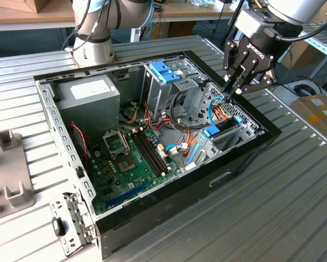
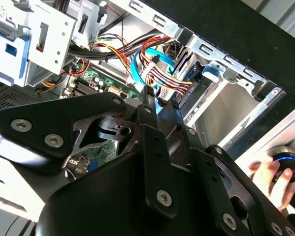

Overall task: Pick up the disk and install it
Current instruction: 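Insert the second disk wire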

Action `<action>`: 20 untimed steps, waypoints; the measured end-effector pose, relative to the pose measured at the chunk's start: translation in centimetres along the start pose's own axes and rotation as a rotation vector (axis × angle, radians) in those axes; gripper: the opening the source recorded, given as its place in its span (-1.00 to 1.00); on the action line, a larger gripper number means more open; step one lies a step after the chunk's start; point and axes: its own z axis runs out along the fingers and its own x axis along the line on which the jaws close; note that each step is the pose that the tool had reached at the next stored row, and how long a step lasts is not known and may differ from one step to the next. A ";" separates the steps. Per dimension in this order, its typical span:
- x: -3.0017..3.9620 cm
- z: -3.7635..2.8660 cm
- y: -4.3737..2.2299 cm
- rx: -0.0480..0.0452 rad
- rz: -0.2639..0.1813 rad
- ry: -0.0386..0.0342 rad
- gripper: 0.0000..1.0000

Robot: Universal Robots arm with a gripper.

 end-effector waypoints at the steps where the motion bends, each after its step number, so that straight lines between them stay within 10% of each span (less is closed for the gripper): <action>1: 0.00 -0.01 0.00 0.0000 0.000 0.0001 -0.42; 4: 0.00 -0.08 0.01 0.0000 0.000 0.0001 -0.79; 8: 0.68 0.08 -0.02 0.0000 0.000 0.0001 -0.79; 20: 0.70 0.13 -0.02 0.0000 0.000 0.0011 -0.40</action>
